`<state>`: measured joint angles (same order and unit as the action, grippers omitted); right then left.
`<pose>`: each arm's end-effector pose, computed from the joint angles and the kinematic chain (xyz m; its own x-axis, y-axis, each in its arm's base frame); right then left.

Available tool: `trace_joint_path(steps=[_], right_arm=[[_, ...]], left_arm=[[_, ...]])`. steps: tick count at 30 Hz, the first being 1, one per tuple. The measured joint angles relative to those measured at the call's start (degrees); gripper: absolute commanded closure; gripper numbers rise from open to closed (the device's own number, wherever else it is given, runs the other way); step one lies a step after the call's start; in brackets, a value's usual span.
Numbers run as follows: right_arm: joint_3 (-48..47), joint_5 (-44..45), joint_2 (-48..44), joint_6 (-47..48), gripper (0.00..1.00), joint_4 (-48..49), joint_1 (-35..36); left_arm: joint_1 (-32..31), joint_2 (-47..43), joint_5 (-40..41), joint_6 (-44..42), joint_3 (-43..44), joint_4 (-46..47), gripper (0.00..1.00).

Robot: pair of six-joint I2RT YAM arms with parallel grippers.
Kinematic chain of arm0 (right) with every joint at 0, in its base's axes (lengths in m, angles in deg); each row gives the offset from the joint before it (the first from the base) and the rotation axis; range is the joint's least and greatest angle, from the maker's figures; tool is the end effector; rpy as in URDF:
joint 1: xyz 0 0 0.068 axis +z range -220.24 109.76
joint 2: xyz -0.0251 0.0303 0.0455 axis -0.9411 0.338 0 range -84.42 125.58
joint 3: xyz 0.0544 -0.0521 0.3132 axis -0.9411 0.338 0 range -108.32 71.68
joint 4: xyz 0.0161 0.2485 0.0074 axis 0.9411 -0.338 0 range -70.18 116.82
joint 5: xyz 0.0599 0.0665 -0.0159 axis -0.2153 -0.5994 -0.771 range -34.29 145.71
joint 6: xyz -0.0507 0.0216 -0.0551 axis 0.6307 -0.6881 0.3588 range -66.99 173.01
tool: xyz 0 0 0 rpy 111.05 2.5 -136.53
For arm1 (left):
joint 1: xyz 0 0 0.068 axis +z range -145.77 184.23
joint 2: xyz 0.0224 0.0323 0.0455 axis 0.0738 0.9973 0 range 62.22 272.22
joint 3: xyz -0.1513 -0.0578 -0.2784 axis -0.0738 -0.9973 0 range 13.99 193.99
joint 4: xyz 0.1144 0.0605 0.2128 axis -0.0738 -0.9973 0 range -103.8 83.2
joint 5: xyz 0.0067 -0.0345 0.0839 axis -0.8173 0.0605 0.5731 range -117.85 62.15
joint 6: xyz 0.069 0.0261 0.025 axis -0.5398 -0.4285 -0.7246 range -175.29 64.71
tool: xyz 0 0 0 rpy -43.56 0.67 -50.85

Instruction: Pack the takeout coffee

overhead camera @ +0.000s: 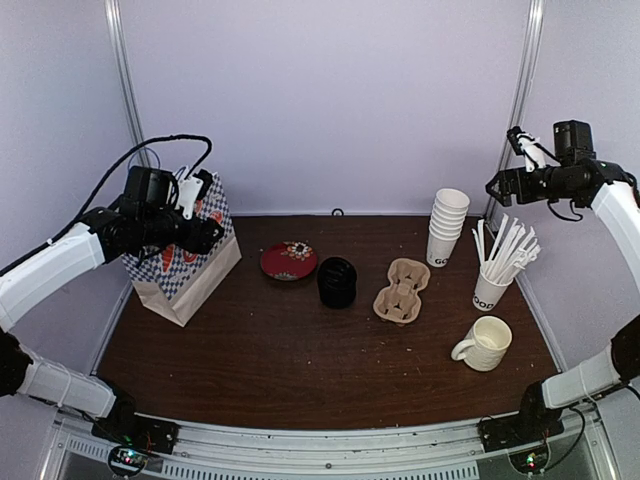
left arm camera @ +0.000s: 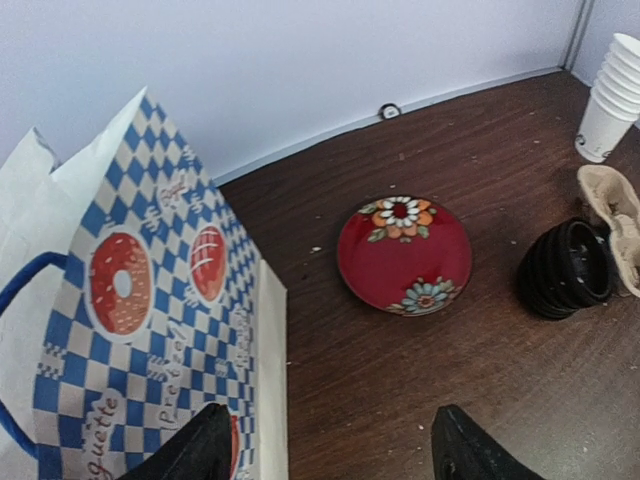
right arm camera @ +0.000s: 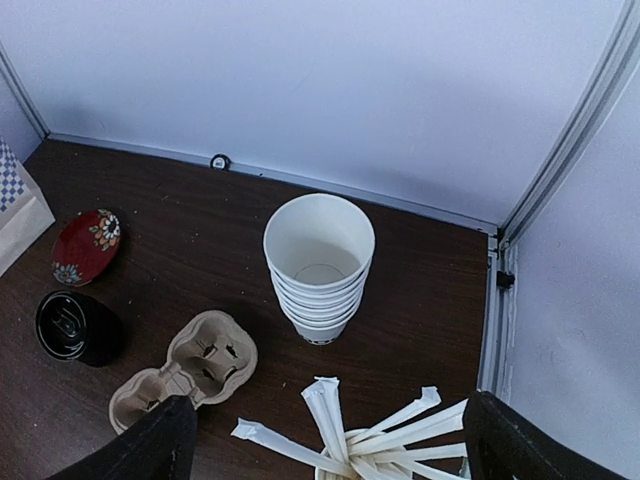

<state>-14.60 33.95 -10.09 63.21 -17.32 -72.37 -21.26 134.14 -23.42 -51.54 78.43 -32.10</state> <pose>0.2651 0.0148 0.4508 -0.4745 -0.1470 -0.8679 -0.3688 0.9284 0.0444 0.2530 -0.1150 0.3660 -0.5117 0.1719 -0.8418 0.3378 0.9411 -0.0132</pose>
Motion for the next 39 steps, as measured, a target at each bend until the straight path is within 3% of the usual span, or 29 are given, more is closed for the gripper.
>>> trace_joint_path(steps=[9, 12, 17, 28, 33, 39], right_arm=[[-8.2, 1.2, 9.0, 11.2, 0.24, -3.8, 8.1], [-14.0, 3.4, 15.0, 14.4, 0.31, -6.5, 12.5], [-24.6, 7.2, 26.5, 16.8, 0.37, -11.1, 17.0], [-39.1, 17.3, 43.0, 16.8, 0.46, -17.0, 18.0], [-39.3, 19.2, 43.4, 16.2, 0.52, -18.4, 17.7], [-40.0, 19.3, 43.4, 14.9, 0.52, -19.6, 16.5]], left_arm=[[-3.2, -0.2, -14.9, -1.4, -1.0, 2.3, 0.36], [-6.2, 1.0, -18.1, -2.6, -1.0, 2.4, 0.18], [-10.6, 4.1, -21.3, -3.3, -1.0, 2.5, 0.12], [-14.8, 7.5, -24.1, -3.9, -0.1, 1.3, 0.12], [-14.8, 7.5, -24.2, -3.9, 0.5, 1.3, 0.12], [-14.9, 7.5, -24.4, -3.9, 0.6, 1.3, 0.12]])
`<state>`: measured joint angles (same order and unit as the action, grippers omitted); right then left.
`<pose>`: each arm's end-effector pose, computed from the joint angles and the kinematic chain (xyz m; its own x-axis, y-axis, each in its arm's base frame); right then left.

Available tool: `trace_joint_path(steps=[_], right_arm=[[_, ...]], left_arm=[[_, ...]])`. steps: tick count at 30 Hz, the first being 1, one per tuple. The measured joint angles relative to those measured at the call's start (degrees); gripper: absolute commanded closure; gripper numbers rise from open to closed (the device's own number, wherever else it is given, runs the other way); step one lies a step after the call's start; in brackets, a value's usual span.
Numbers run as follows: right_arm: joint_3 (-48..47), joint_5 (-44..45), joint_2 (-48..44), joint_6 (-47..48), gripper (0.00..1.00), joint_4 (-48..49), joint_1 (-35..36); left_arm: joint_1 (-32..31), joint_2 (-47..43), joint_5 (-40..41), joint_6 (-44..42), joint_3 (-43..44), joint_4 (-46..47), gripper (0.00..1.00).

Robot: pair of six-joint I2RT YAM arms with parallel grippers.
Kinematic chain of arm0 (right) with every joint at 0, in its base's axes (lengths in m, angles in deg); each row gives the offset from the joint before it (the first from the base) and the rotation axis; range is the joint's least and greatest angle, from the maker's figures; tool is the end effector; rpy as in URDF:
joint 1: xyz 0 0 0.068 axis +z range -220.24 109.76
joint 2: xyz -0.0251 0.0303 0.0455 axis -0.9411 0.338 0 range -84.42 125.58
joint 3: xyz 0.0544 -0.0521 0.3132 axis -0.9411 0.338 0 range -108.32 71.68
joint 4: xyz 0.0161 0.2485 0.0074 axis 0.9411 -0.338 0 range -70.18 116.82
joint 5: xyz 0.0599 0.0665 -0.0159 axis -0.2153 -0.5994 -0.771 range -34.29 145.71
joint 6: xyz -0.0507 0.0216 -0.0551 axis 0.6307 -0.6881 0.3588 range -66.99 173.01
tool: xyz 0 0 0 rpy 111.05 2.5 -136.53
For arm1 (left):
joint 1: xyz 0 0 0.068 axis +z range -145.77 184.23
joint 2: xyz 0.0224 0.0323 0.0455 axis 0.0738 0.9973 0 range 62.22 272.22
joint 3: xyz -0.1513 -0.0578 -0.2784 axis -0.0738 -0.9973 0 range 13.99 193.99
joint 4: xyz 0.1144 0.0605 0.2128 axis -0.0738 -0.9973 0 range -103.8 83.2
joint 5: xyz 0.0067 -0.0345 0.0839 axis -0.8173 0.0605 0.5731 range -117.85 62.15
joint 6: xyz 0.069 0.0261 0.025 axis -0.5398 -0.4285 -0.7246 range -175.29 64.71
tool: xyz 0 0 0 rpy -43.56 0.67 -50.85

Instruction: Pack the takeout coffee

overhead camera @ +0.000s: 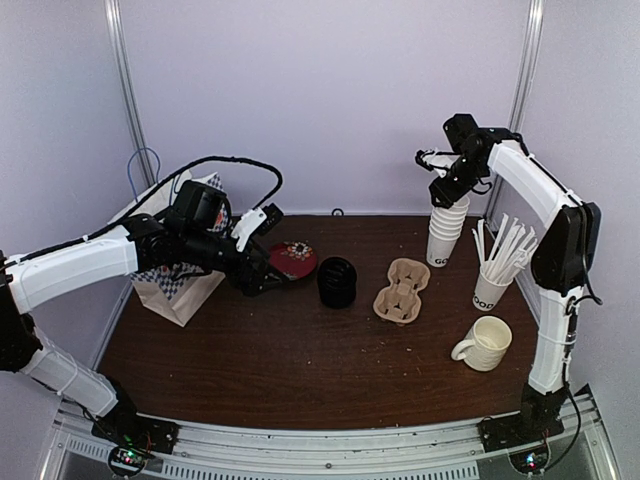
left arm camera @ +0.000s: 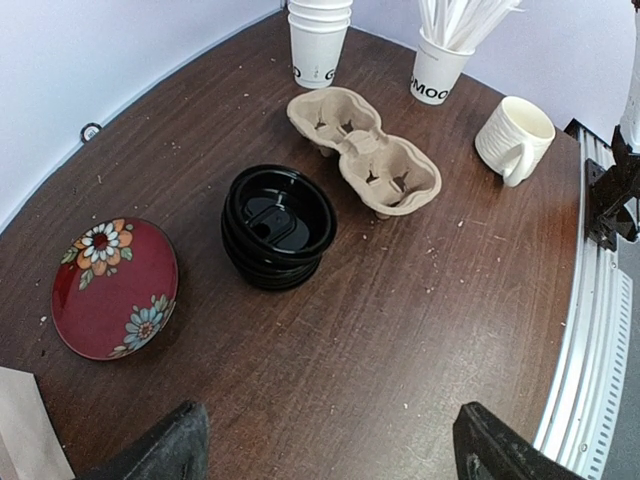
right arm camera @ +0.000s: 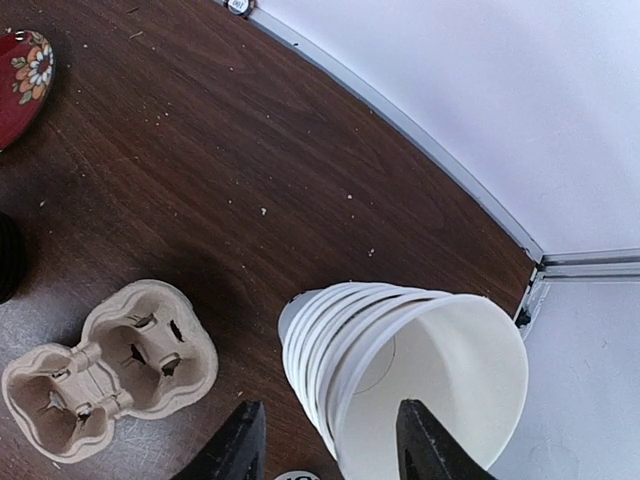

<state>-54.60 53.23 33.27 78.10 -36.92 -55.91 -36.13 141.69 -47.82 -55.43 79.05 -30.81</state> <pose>0.4516 0.1183 0.3708 -0.6050 -0.5919 -0.5326 -0.5828 0.7850 -0.2102 0.2206 -0.2174 0.3384 -0.4713 0.4038 -0.7841 0.8138 0.5418 -0.2102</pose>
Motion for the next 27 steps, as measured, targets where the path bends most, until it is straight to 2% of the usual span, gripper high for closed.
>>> trace_joint_path(steps=[17, 24, 27], right_arm=[[-0.2, -3.1, 1.4, -1.4, 0.7, -2.3, -2.2], [-1.1, -3.5, 2.2, -1.3, 0.84, -2.6, -2.3], [-1.2, -3.6, 2.2, -1.4, 0.86, -2.6, -2.5]], left_arm=[[-0.3, 0.2, 0.0, 0.0, 0.0, 0.0, 0.12], [-0.6, 0.6, 0.0, 0.0, 0.0, 0.0, 0.12], [-0.6, 0.7, 0.0, 0.0, 0.0, 0.0, 0.12]])
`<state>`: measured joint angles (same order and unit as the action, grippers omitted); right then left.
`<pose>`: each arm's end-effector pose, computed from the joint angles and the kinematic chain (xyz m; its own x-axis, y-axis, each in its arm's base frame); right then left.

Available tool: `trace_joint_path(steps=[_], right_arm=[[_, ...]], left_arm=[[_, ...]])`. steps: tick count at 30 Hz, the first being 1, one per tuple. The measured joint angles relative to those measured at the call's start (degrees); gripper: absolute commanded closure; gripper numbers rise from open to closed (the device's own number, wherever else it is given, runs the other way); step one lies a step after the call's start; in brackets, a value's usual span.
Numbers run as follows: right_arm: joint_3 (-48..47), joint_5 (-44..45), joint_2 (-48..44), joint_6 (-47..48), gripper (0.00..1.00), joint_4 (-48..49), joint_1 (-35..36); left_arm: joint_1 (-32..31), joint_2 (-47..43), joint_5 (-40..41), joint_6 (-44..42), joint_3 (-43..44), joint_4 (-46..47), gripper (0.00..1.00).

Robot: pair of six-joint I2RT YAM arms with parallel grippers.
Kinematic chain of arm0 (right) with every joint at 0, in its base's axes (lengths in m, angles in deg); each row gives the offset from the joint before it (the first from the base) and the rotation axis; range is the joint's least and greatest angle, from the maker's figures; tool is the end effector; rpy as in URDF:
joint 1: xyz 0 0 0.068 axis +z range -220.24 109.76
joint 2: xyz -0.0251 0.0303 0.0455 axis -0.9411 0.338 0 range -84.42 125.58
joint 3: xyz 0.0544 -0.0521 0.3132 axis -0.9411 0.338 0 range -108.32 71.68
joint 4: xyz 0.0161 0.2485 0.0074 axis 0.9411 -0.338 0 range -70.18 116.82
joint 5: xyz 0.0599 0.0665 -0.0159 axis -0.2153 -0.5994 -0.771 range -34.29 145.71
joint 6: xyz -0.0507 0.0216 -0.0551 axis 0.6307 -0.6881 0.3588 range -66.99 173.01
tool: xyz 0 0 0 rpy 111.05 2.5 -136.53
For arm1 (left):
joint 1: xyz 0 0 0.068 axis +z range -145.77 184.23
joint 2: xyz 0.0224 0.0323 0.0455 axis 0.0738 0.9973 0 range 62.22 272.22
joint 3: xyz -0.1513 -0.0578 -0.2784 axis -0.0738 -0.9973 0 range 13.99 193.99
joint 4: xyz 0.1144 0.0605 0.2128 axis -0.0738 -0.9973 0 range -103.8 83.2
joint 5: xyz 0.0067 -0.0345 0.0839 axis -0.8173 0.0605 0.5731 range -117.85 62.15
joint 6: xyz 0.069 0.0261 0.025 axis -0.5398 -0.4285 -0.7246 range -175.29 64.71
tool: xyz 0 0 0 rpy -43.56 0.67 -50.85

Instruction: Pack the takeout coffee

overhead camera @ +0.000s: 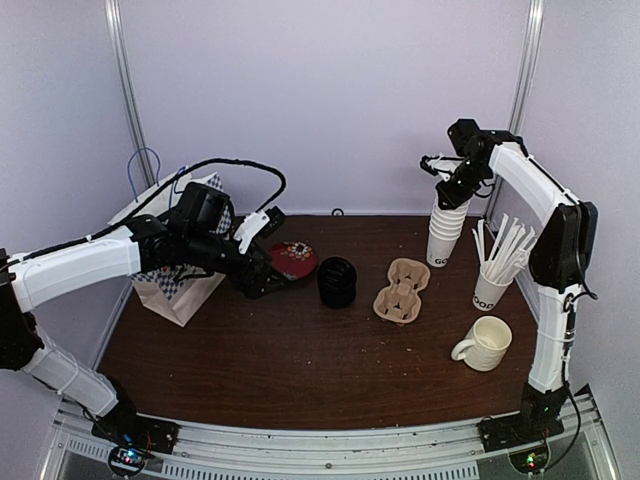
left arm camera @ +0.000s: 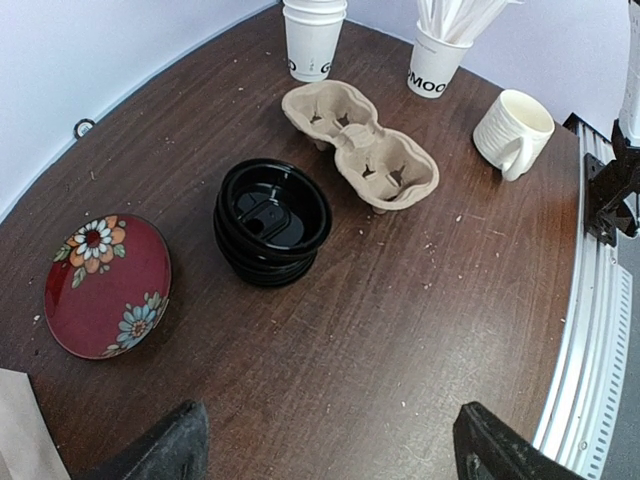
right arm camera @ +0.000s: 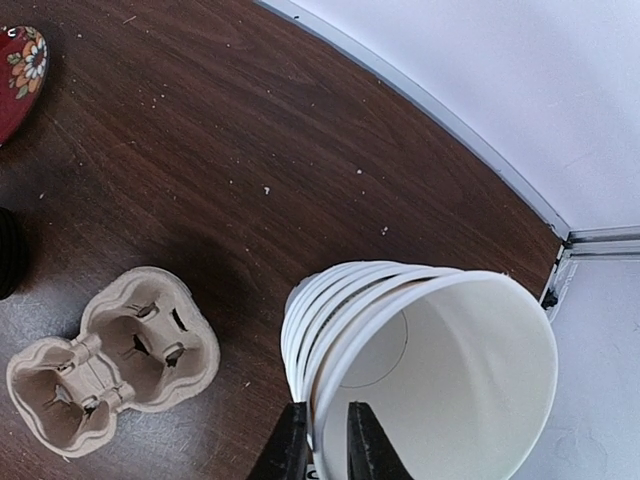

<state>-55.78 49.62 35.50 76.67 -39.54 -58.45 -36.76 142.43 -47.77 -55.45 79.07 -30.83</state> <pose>0.4601 0.1033 0.3562 -0.6639 -0.5463 -0.5106 -0.5714 0.8111 -0.1247 0.2204 -0.2216 0.3348 -0.4742 0.4157 -0.7761 0.8175 0.5351 -0.2129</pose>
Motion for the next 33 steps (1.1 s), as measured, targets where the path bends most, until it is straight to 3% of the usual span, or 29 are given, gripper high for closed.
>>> trace_joint_path(steps=[9, 25, 33], right_arm=[[-0.2, -0.1, 0.0, 0.0, 1.0, 0.0, -0.1], [-4.9, 1.1, -1.3, 1.5, 1.0, -0.8, -2.6], [-5.9, -4.5, -5.5, 0.3, 1.0, -1.9, -6.5]], left_arm=[[-0.1, 0.1, 0.0, 0.0, 0.1, 0.0, 0.11], [-0.9, 1.2, 0.0, -0.4, 0.3, 0.0, 0.11], [-1.4, 2.5, 0.0, -0.5, 0.6, -0.2, 0.11]])
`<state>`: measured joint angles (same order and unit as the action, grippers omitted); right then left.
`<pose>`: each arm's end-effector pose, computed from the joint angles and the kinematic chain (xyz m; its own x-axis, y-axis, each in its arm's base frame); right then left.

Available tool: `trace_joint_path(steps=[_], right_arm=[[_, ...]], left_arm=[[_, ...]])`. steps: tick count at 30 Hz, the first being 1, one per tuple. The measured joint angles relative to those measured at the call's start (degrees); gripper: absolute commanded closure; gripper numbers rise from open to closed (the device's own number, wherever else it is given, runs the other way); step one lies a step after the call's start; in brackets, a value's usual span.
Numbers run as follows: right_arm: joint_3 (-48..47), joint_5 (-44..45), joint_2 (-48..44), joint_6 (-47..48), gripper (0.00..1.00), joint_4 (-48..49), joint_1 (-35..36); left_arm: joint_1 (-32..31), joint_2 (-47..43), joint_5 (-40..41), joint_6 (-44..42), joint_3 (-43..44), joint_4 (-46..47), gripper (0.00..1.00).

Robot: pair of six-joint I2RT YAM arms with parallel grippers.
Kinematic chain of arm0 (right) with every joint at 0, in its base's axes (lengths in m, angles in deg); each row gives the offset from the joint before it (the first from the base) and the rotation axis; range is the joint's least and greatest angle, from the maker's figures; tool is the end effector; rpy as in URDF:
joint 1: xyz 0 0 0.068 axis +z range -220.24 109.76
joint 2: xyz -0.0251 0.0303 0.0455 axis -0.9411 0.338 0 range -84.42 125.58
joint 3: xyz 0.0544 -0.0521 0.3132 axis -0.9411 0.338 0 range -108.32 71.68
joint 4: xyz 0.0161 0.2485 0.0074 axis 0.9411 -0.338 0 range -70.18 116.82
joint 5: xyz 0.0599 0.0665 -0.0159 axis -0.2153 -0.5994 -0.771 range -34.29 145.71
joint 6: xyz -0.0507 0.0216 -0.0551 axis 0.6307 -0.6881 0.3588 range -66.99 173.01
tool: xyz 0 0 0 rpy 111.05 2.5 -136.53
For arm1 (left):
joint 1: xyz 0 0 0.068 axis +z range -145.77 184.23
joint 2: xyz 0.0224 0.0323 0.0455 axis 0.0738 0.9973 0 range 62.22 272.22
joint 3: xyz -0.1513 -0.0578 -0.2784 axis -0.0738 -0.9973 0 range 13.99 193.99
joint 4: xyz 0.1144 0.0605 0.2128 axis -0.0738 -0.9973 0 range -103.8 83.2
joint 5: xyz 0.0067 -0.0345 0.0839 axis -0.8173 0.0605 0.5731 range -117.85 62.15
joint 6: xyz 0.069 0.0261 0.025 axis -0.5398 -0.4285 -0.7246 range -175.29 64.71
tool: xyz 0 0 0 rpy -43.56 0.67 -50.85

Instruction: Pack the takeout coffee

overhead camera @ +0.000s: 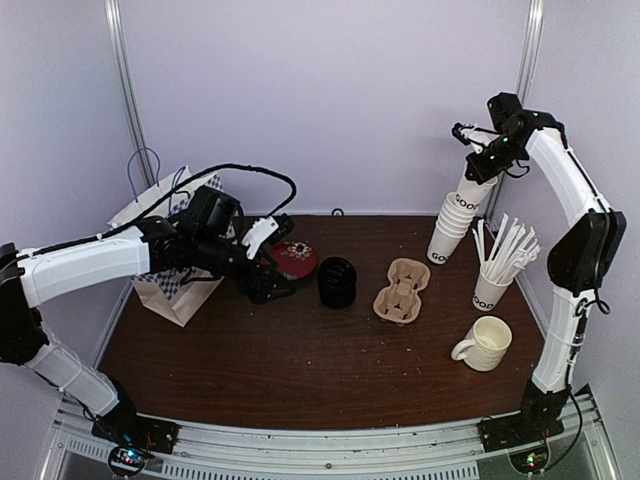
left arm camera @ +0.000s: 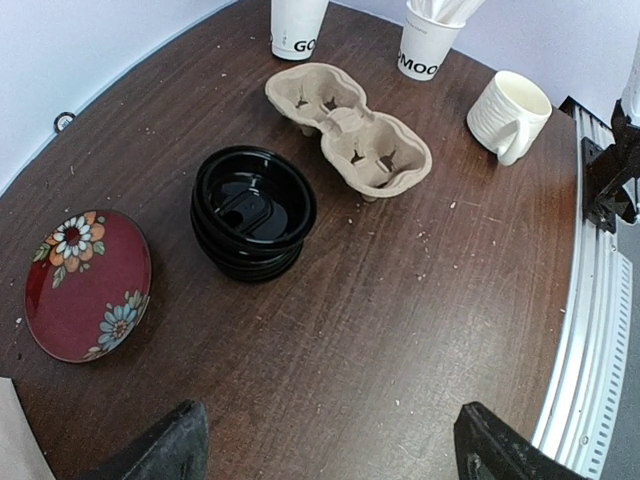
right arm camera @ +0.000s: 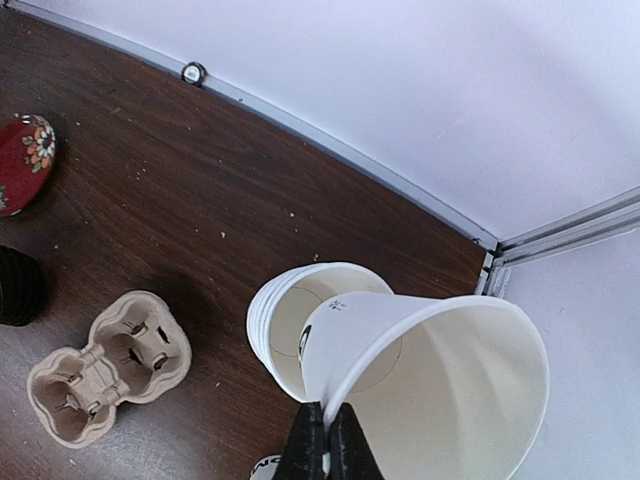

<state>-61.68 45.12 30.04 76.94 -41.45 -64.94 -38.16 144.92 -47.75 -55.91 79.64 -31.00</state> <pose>0.4380 0.0529 0.4260 -0.6055 -0.4566 -0.6518 -0.4984 0.8561 -0.1367 0.2224 -0.2337 0.3250 -0.4778 0.4501 -0.7543 0.8283 0.5170 -0.2162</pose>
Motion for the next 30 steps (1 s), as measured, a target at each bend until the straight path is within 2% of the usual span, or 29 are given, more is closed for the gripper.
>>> trace_joint_path(steps=[8, 20, 23, 25, 30], right_arm=[[-0.5, -4.5, -6.7, -0.4, 1.0, -0.5, 0.3], [0.9, -8.7, -7.8, -0.2, 1.0, -1.7, 0.9], [6.6, -9.1, -11.1, 1.0, 1.0, -0.8, 3.0], [14.6, -9.0, -15.8, 3.0, 1.0, 1.0, 6.8], [34.0, -9.4, -27.8, 9.7, 1.0, 2.9, 22.0]], left_arm=[[-0.1, 1.1, -0.1, 0.0, 0.5, -0.2, 0.11], [-0.1, 1.4, 0.0, 0.0, 0.5, -0.3, 0.11], [-0.1, 1.4, 1.1, 0.0, 0.6, -0.4, 0.11], [-0.1, 1.3, 3.3, 0.0, 0.6, -0.5, 0.1], [-0.1, -0.2, 10.6, -0.1, 0.7, -1.2, 0.09]])
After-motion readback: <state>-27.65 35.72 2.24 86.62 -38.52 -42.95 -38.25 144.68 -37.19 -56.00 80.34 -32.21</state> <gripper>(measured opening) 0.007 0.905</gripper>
